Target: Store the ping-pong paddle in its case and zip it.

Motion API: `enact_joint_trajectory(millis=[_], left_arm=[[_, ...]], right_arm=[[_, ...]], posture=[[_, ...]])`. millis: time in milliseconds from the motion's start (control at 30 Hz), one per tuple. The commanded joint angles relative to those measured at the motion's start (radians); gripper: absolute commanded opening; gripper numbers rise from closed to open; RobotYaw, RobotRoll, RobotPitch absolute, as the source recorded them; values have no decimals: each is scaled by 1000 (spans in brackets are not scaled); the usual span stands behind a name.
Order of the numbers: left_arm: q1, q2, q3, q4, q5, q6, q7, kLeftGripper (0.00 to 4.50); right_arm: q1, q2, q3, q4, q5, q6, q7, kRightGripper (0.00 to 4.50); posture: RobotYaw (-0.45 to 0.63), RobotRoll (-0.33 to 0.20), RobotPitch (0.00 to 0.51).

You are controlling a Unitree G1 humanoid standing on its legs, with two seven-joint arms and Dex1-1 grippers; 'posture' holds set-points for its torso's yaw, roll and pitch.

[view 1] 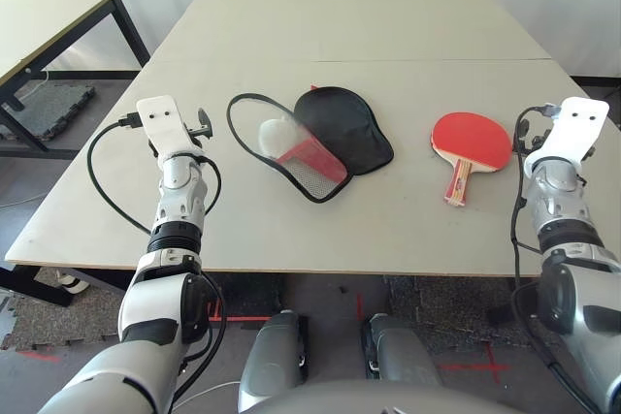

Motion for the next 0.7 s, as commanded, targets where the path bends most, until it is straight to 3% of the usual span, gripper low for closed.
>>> enact_joint_trajectory(millis=[33,300,467,700], left_arm=[[4,11,0,-3,10,-6,7,4500],[5,33,-5,-34,5,15,-31,4500],[38,70,5,-124,-27,82,-115,4500],[69,178,-32,-281,-73,232,-372,4500]], right_arm=[[1,8,-7,0,7,-6,-4,4457],[3,19,-11,-94,29,50,4,4457],[41,50,26,-347,31,231,8,4457],[67,164,42,-859,15,973,-171,4457]], posture=[[52,0,55],[35,0,66],[41,0,65],[43,0,80]])
